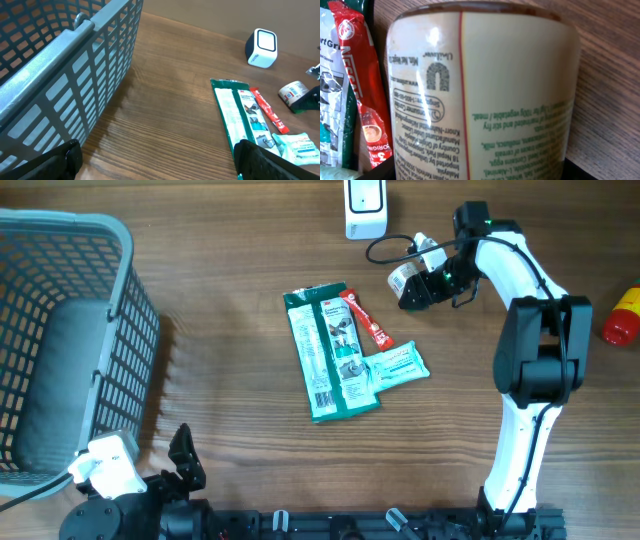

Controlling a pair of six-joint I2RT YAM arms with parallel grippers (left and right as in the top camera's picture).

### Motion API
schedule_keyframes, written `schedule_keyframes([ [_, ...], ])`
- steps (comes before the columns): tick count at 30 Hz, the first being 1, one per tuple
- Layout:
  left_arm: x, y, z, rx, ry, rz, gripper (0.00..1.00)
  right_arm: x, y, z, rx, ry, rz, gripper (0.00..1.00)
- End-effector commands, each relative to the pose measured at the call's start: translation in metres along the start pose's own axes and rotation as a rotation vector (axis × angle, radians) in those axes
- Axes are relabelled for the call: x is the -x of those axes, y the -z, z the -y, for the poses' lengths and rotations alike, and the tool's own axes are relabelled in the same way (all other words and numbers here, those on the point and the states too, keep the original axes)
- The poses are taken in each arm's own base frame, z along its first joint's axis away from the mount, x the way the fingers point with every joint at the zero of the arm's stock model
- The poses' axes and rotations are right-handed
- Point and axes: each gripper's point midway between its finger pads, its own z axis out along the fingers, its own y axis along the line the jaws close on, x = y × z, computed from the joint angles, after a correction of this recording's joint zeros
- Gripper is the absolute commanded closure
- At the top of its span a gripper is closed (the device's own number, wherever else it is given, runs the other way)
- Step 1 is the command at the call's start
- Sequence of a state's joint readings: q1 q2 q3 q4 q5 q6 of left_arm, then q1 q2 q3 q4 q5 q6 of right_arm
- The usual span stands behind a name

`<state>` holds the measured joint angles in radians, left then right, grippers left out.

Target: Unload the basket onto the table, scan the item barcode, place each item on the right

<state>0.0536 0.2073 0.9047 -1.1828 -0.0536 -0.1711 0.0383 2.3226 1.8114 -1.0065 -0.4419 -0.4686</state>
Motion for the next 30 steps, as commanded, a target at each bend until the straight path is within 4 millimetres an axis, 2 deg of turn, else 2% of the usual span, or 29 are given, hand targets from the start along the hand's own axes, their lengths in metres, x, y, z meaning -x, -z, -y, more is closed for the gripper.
schedule_keyframes([
  [1,0.0,0.001,0.002,-0.013,0.004,0.004,0.0,-0.021,-0.023,-0.001,0.044,-0.09,-0.084,0.4],
  [4,0.0,0.001,0.002,-0.013,0.004,0.004,0.0,-0.02,-0.017,-0.008,0.074,-0.103,-0.088,0.42],
  [6,0.0,0.001,0.002,-0.013,0.004,0.004,0.0,-0.008,-0.005,-0.021,0.124,-0.1,-0.051,0.43],
  [8,0.0,0.001,0.002,-0.013,0.004,0.004,0.0,0.008,0.018,-0.039,0.188,-0.09,0.004,0.44],
  [11,0.0,0.001,0.002,-0.013,0.004,0.004,0.0,0.028,0.069,-0.085,0.342,0.01,0.106,0.45],
  [14,0.0,0.001,0.002,-0.013,0.004,0.004,0.0,0.031,0.104,-0.114,0.395,0.061,0.166,0.45],
  [17,0.0,0.001,0.002,-0.013,0.004,0.004,0.0,0.03,0.129,-0.143,0.394,0.115,0.185,0.47],
  [20,0.0,0.001,0.002,-0.013,0.004,0.004,0.0,0.021,0.151,-0.192,0.41,0.196,0.167,0.49],
  [24,0.0,0.001,0.002,-0.013,0.004,0.004,0.0,0.005,0.165,-0.256,0.409,0.338,0.129,0.52],
  [28,0.0,0.001,0.002,-0.013,0.004,0.004,0.0,-0.015,0.16,-0.305,0.415,0.444,0.051,0.53],
  [30,0.0,0.001,0.002,-0.013,0.004,0.004,0.0,-0.024,0.153,-0.316,0.407,0.471,0.005,0.53],
])
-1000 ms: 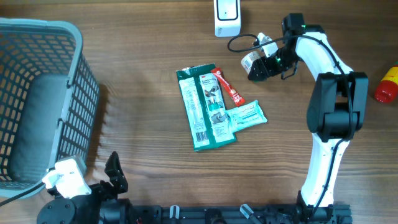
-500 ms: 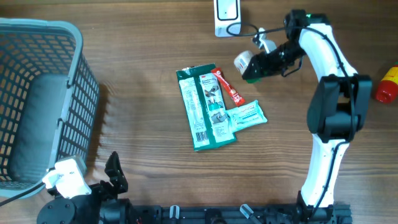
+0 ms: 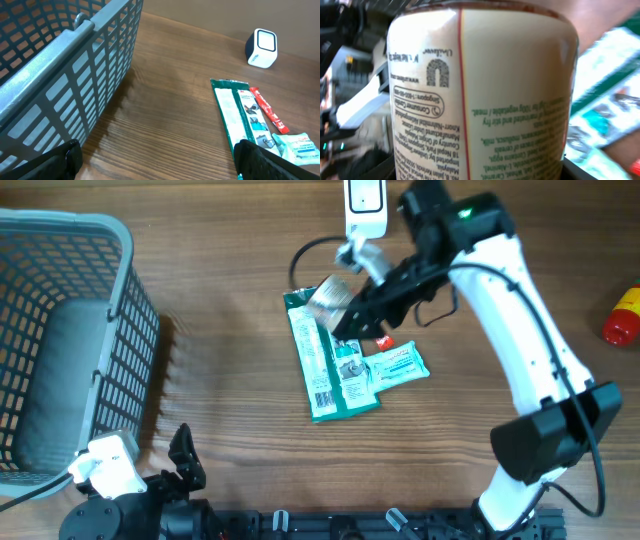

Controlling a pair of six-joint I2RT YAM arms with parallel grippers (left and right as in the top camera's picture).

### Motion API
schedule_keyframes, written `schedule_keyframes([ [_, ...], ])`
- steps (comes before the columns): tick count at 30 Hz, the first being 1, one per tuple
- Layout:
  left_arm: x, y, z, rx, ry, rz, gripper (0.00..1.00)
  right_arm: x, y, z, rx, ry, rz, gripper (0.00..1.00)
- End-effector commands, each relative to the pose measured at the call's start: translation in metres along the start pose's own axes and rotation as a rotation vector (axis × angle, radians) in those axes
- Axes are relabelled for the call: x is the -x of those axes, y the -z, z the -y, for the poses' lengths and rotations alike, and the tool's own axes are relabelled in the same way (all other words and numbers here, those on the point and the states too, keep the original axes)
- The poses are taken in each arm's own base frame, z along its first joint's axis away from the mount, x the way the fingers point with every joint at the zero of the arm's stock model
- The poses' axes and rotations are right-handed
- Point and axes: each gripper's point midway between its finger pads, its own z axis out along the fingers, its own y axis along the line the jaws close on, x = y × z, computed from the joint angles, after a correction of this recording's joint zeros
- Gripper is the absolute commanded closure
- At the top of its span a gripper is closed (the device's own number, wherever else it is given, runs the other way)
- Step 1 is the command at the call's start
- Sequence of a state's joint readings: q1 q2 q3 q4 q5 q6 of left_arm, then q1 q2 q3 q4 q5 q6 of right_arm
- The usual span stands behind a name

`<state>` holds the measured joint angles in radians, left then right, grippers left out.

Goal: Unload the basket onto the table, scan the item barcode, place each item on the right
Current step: 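Carry the jar right and set it at the table edge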

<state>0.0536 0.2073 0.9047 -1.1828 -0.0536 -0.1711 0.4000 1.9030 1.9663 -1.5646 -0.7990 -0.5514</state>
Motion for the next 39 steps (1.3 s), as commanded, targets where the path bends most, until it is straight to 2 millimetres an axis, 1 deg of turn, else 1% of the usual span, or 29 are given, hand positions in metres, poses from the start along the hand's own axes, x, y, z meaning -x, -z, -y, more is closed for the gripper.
schedule_keyframes([
  [1,0.0,0.001,0.002,-0.013,0.004,0.004,0.0,0.0,-0.007,-0.023,-0.021,0.09,-0.047,0.54],
  [4,0.0,0.001,0.002,-0.013,0.004,0.004,0.0,0.0,-0.015,-0.026,-0.046,0.102,-0.075,0.53],
  [6,0.0,0.001,0.002,-0.013,0.004,0.004,0.0,0.0,-0.015,-0.018,-0.088,0.105,-0.085,0.53],
  [8,0.0,0.001,0.002,-0.013,0.004,0.004,0.0,0.003,-0.012,0.003,-0.205,0.076,-0.091,0.53],
  [10,0.0,0.001,0.002,-0.013,0.004,0.004,0.0,0.014,-0.003,0.035,-0.387,0.018,-0.06,0.52],
  [11,0.0,0.001,0.002,-0.013,0.004,0.004,0.0,0.025,0.005,0.054,-0.499,-0.005,-0.019,0.52],
  [12,0.0,0.001,0.002,-0.013,0.004,0.004,0.0,0.036,0.013,0.069,-0.587,-0.021,0.023,0.5],
  [14,0.0,0.001,0.002,-0.013,0.004,0.004,0.0,0.06,0.038,0.102,-0.802,-0.037,0.118,0.48],
  [17,0.0,0.001,0.002,-0.013,0.004,0.004,0.0,0.088,0.07,0.136,-1.048,-0.011,0.215,0.48],
  [20,0.0,0.001,0.002,-0.013,0.004,0.004,0.0,0.102,0.084,0.164,-1.177,0.013,0.247,0.52],
  [21,0.0,0.001,0.002,-0.013,0.004,0.004,0.0,0.107,0.088,0.182,-1.24,0.025,0.246,0.52],
  [23,0.0,0.001,0.002,-0.013,0.004,0.004,0.0,0.11,0.098,0.209,-1.349,0.021,0.245,0.52],
  [25,0.0,0.001,0.002,-0.013,0.004,0.004,0.0,0.111,0.101,0.233,-1.422,0.011,0.243,0.46],
  [27,0.0,0.001,0.002,-0.013,0.004,0.004,0.0,0.113,0.103,0.258,-1.477,0.015,0.251,0.45],
  [29,0.0,0.001,0.002,-0.013,0.004,0.004,0.0,0.115,0.111,0.28,-1.552,0.023,0.263,0.44],
  [31,0.0,0.001,0.002,-0.013,0.004,0.004,0.0,0.112,0.118,0.303,-1.643,0.027,0.248,0.45],
  [33,0.0,0.001,0.002,-0.013,0.004,0.004,0.0,0.11,0.115,0.318,-1.689,0.047,0.213,0.45],
  [34,0.0,0.001,0.002,-0.013,0.004,0.004,0.0,0.108,0.11,0.327,-1.713,0.059,0.19,0.44],
  [35,0.0,0.001,0.002,-0.013,0.004,0.004,0.0,0.106,0.106,0.333,-1.718,0.063,0.177,0.44],
  [38,0.0,0.001,0.002,-0.013,0.004,0.004,0.0,0.104,0.093,0.343,-1.721,0.073,0.157,0.43],
  [39,0.0,0.001,0.002,-0.013,0.004,0.004,0.0,0.104,0.093,0.343,-1.72,0.075,0.158,0.43],
])
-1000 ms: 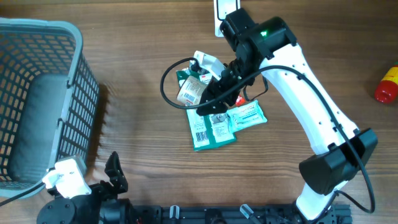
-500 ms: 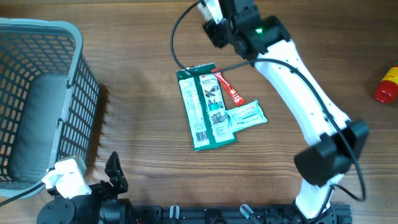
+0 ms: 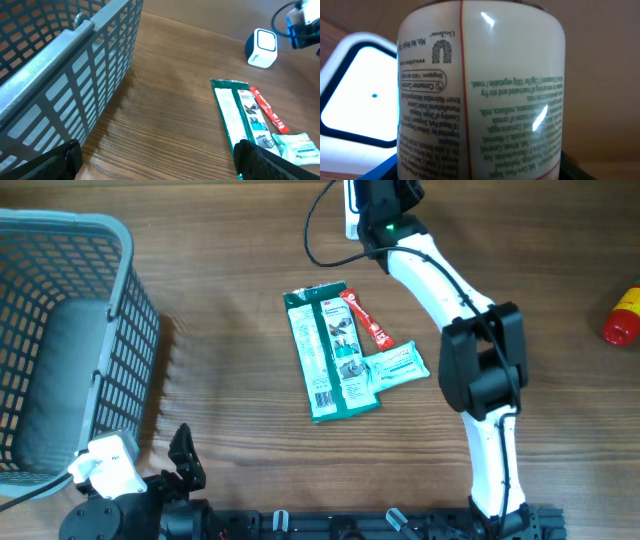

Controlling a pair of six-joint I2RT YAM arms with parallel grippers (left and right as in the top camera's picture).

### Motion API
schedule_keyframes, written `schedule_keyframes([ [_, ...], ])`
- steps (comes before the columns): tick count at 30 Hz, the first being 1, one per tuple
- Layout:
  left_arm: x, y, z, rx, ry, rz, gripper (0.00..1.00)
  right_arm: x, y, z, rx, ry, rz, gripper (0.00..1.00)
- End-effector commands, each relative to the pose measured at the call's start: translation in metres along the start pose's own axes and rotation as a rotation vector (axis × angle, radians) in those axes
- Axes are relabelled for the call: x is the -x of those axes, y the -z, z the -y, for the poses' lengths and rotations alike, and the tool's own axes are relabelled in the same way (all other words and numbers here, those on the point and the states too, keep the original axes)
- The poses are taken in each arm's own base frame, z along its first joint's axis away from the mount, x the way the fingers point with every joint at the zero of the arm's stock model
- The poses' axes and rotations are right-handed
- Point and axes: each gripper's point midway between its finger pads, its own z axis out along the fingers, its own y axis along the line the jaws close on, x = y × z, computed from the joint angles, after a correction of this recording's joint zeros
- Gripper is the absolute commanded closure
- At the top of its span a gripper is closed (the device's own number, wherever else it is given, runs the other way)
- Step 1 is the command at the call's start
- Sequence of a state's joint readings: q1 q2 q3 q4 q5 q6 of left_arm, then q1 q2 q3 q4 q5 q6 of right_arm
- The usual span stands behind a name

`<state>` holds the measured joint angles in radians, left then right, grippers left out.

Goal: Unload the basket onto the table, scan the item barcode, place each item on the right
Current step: 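Carry the jar right and set it at the table edge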

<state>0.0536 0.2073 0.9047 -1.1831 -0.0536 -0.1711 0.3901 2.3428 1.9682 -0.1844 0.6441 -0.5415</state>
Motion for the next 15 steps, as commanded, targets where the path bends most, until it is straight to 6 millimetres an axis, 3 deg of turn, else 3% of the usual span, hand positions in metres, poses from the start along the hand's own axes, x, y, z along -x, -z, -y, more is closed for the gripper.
schedule_keyframes([
  [1,0.0,0.001,0.002,-0.013,0.004,0.005,0.0,0.003,-0.002,-0.002,-0.047,0.029,-0.006,0.43],
  [6,0.0,0.001,0.002,-0.013,0.004,0.005,0.0,0.002,-0.001,0.002,-0.067,0.049,-0.017,0.42],
  [10,0.0,0.001,0.002,-0.013,0.004,0.005,0.0,-0.008,-0.001,0.04,-0.128,-0.015,-0.055,0.41],
  [12,0.0,0.001,0.002,-0.013,0.004,0.005,0.0,-0.034,-0.007,0.075,-0.152,-0.084,-0.124,0.41],
  [15,0.0,0.001,0.002,-0.013,0.004,0.005,0.0,-0.101,-0.027,0.127,-0.196,-0.21,-0.278,0.42],
])
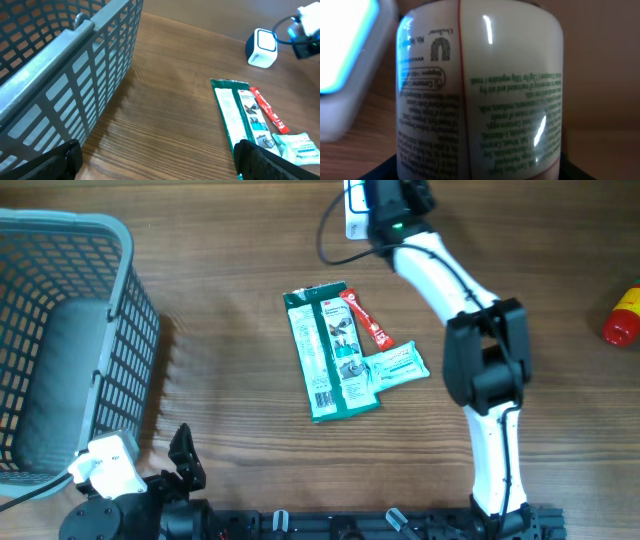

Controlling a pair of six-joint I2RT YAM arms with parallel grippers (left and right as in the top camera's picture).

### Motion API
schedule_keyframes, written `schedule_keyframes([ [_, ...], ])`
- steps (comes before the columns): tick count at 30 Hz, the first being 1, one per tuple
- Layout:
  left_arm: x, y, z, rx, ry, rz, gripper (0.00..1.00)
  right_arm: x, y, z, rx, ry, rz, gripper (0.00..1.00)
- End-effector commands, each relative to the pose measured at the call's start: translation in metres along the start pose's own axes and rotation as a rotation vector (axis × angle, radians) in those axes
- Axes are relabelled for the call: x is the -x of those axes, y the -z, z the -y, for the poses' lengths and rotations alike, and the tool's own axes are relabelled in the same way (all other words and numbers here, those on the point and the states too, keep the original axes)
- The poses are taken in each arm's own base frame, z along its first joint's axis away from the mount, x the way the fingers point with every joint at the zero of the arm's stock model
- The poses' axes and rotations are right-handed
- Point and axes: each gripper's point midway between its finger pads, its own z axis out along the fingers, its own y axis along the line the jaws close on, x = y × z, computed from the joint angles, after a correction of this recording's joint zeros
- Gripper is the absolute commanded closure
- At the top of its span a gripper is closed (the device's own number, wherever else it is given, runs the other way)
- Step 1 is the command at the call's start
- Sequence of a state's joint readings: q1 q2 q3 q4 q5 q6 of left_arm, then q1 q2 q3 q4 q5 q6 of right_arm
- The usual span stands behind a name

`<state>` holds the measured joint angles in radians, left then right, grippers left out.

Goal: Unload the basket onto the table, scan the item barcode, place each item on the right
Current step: 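Carry the jar right and set it at the table edge, then reach the right gripper to the red Nescafe sachet and grasp it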

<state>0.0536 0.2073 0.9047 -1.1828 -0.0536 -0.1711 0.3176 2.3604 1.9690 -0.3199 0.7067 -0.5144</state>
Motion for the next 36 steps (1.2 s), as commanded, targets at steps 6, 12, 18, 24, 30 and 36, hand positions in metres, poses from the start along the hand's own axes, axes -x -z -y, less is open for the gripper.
schedule_keyframes([
  [6,0.0,0.001,0.002,-0.013,0.004,0.004,0.0,-0.203,-0.079,0.143,-0.015,-0.531,-0.434,0.43],
  [12,0.0,0.001,0.002,-0.013,0.004,0.004,0.0,-0.32,-0.11,0.166,0.003,-0.742,-0.616,0.43],
  [18,0.0,0.001,0.002,-0.013,0.004,0.004,0.0,-0.383,-0.119,0.161,0.005,-0.913,-0.729,0.27],
  [24,0.0,0.001,0.002,-0.013,0.004,0.004,0.0,-0.365,-0.109,0.163,0.097,-1.054,-0.701,0.0],
  [30,0.0,0.001,0.002,-0.013,0.004,0.004,0.0,-0.233,-0.048,0.203,0.39,-1.231,-0.386,0.0],
  [36,0.0,0.001,0.002,-0.013,0.004,0.004,0.0,-0.137,0.049,0.206,0.499,-1.142,-0.232,0.0],
])
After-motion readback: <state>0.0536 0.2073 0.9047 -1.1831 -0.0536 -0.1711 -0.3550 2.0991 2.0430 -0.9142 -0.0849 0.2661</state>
